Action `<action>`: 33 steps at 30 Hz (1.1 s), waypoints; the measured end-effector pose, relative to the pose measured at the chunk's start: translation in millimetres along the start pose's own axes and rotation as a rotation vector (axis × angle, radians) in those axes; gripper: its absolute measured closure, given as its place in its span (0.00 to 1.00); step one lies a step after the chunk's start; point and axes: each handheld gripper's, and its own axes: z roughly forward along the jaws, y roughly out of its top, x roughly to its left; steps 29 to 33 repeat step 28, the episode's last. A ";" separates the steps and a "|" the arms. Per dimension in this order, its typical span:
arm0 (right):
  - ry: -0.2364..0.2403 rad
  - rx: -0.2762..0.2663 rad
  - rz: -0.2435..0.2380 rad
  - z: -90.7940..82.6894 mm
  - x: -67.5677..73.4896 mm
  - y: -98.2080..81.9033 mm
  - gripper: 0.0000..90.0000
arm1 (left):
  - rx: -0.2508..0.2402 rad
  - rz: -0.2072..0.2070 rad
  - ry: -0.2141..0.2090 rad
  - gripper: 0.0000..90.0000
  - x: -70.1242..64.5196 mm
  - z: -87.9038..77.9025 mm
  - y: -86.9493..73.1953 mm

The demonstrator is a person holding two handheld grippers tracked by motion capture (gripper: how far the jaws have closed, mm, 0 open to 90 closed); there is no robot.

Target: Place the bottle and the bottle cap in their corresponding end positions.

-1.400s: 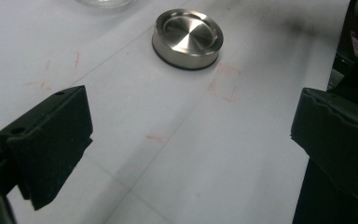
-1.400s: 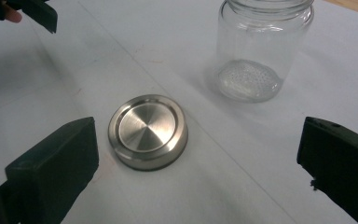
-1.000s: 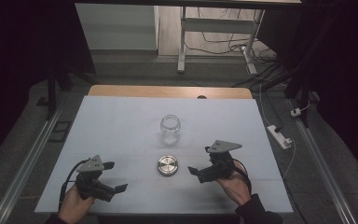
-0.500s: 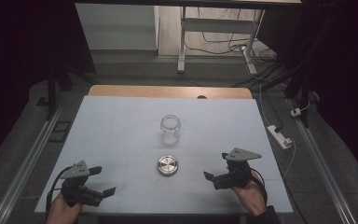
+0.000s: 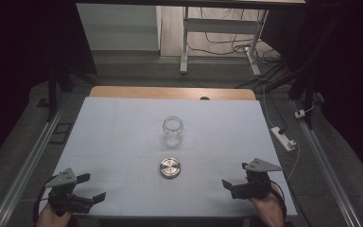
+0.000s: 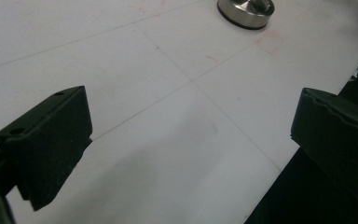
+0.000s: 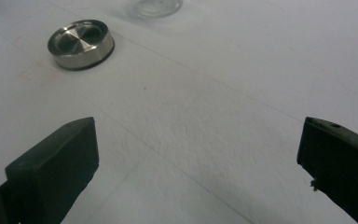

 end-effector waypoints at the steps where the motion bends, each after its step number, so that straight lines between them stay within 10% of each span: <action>1: -0.005 0.002 0.005 -1.8 -0.7 -2.0 0.00 | 0.002 -0.003 0.005 0.00 0.4 -0.9 -1.1; 33: -0.079 0.101 0.026 -21.8 -0.6 -29.3 0.00 | 0.050 -0.071 0.072 0.00 4.7 -12.9 -15.3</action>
